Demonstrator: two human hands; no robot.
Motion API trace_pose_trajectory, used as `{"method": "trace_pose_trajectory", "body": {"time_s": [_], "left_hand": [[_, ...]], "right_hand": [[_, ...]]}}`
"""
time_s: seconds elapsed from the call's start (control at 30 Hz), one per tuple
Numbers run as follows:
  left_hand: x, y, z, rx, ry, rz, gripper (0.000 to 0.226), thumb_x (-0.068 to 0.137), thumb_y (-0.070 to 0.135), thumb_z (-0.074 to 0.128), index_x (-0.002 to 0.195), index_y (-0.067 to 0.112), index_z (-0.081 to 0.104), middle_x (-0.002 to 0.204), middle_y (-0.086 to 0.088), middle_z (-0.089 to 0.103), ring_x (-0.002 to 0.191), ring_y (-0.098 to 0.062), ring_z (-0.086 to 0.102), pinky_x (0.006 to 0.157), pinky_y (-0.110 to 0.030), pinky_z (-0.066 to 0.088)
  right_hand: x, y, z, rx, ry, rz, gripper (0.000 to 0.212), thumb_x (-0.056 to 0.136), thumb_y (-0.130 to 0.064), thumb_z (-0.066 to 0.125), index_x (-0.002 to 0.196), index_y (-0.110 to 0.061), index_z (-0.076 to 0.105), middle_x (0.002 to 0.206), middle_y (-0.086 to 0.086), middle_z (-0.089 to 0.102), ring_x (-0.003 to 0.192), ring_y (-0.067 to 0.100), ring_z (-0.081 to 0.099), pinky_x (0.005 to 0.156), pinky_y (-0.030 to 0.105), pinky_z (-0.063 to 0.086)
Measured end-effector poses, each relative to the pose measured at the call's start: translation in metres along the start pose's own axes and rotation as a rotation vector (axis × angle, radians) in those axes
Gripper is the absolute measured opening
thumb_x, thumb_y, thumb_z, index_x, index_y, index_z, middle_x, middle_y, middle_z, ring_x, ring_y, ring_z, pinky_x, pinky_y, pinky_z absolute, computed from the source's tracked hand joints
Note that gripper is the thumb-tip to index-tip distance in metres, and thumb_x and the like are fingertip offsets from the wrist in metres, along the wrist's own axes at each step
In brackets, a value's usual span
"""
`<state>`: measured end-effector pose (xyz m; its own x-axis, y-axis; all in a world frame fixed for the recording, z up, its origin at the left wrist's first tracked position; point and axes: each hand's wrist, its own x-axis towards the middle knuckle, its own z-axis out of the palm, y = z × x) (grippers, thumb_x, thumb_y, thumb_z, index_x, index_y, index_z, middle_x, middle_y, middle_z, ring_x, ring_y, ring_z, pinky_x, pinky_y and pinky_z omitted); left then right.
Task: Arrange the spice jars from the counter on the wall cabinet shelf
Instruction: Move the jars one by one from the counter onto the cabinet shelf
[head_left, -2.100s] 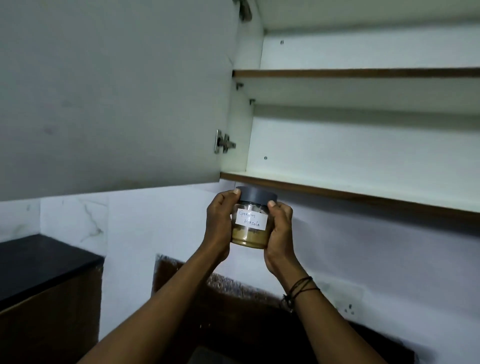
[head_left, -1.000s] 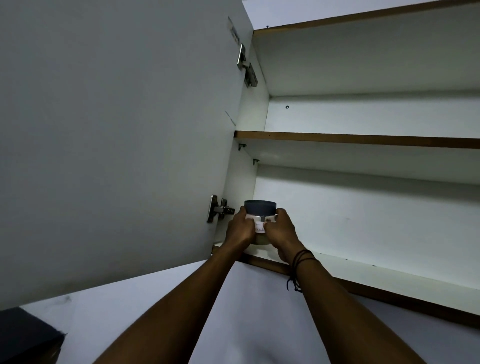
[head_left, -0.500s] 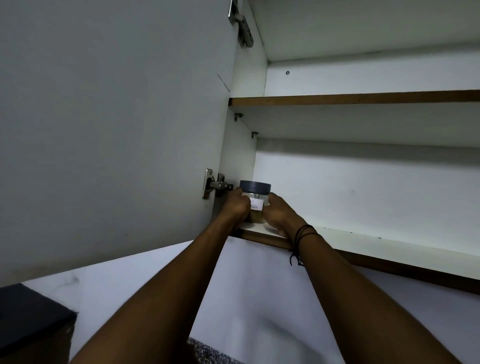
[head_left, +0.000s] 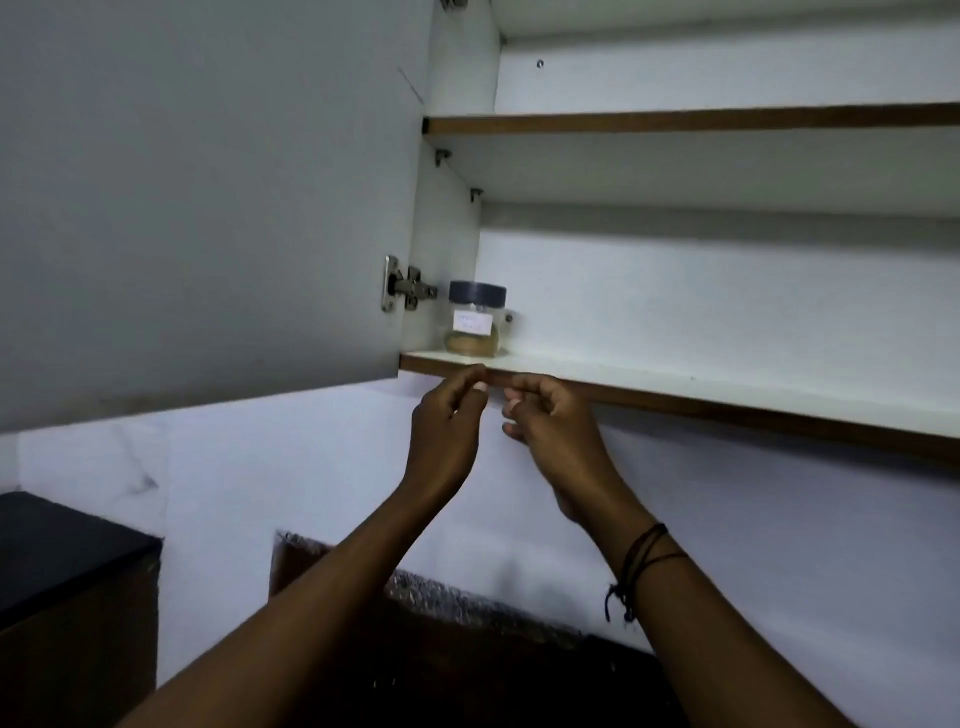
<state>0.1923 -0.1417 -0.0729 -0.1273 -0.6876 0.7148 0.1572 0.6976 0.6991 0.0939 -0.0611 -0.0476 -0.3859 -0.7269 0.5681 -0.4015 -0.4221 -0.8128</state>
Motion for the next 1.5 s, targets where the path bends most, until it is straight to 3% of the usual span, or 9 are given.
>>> {"method": "trace_pose_trajectory", "body": {"time_s": [0.13,0.43,0.73,0.87,0.97,1.07,1.33,1.43,1.5], "left_hand": [[-0.086,-0.035,-0.001,-0.065,-0.108,-0.143,0.032,0.102,0.027,0.049,0.128,0.02,0.067,0.126,0.005,0.069,0.119,-0.01,0.062,0.106,-0.041,0.048],[-0.296,-0.115,-0.013,0.06,-0.352,-0.377,0.031,0.103,0.016,0.049,0.129,0.012,0.065,0.121,0.008,0.066,0.106,0.018,0.058,0.089,-0.003,0.043],[-0.448,-0.153,-0.039,0.199,-0.647,-0.51,0.028,0.1,0.014,0.049,0.115,0.021,0.071,0.109,0.004,0.074,0.099,-0.002,0.067,0.089,-0.019,0.051],[-0.5,-0.165,-0.049,0.262,-0.669,-0.658,0.026,0.101,0.012,0.049,0.11,0.014,0.073,0.107,-0.003,0.075,0.097,-0.013,0.068,0.089,-0.027,0.05],[-0.519,-0.169,-0.055,0.198,-0.667,-0.875,0.031,0.104,0.02,0.046,0.095,0.013,0.074,0.093,-0.007,0.075,0.087,-0.022,0.07,0.081,-0.038,0.055],[-0.521,-0.173,-0.054,0.114,-0.602,-0.989,0.035,0.104,0.024,0.045,0.09,0.009,0.074,0.09,-0.011,0.076,0.086,-0.028,0.072,0.08,-0.044,0.057],[-0.502,-0.166,-0.05,-0.112,-0.387,-1.216,0.048,0.106,0.038,0.032,0.102,0.011,0.072,0.095,-0.008,0.079,0.093,-0.021,0.075,0.081,-0.033,0.059],[-0.48,-0.156,-0.057,-0.161,-0.292,-1.199,0.041,0.106,0.034,0.034,0.103,0.014,0.07,0.095,0.0,0.079,0.089,-0.012,0.074,0.065,-0.018,0.057],[-0.47,-0.151,-0.061,-0.172,-0.254,-1.169,0.032,0.102,0.028,0.042,0.099,0.009,0.068,0.096,-0.003,0.077,0.088,-0.016,0.073,0.064,-0.02,0.056]], "right_hand": [[-0.085,0.049,0.002,-0.011,-0.043,0.119,0.027,0.095,-0.009,0.052,0.109,-0.029,0.064,0.112,-0.009,0.069,0.103,0.008,0.066,0.092,0.033,0.056],[-0.266,0.162,0.011,-0.275,-0.086,0.425,0.036,0.098,-0.015,0.05,0.134,-0.019,0.057,0.127,-0.002,0.061,0.113,0.011,0.058,0.093,0.024,0.047],[-0.432,0.248,0.01,-0.537,-0.271,0.51,0.027,0.096,-0.023,0.051,0.119,-0.011,0.06,0.118,0.012,0.06,0.109,0.027,0.059,0.097,0.04,0.047],[-0.491,0.264,0.011,-0.566,-0.402,0.524,0.059,0.086,-0.03,0.06,0.14,-0.011,0.047,0.136,0.012,0.049,0.128,0.028,0.047,0.111,0.036,0.037],[-0.519,0.273,0.007,-0.609,-0.493,0.493,0.091,0.082,-0.056,0.059,0.155,-0.018,0.02,0.158,0.007,0.02,0.144,0.02,0.024,0.116,0.026,0.021],[-0.522,0.278,0.003,-0.608,-0.557,0.521,0.112,0.07,-0.07,0.063,0.156,-0.03,0.004,0.161,0.005,0.005,0.147,0.024,0.019,0.118,0.035,0.027],[-0.508,0.263,0.001,-0.373,-0.145,0.618,0.099,0.064,-0.031,0.088,0.145,-0.019,0.033,0.138,0.005,0.036,0.127,0.017,0.044,0.102,0.023,0.04],[-0.486,0.25,-0.005,-0.092,-0.029,0.612,0.082,0.074,-0.013,0.083,0.14,-0.016,0.036,0.14,0.004,0.049,0.127,0.014,0.051,0.105,0.03,0.046],[-0.473,0.243,-0.008,0.124,0.02,0.629,0.066,0.083,-0.009,0.071,0.139,-0.014,0.036,0.138,0.006,0.054,0.123,0.017,0.056,0.102,0.036,0.05]]}}
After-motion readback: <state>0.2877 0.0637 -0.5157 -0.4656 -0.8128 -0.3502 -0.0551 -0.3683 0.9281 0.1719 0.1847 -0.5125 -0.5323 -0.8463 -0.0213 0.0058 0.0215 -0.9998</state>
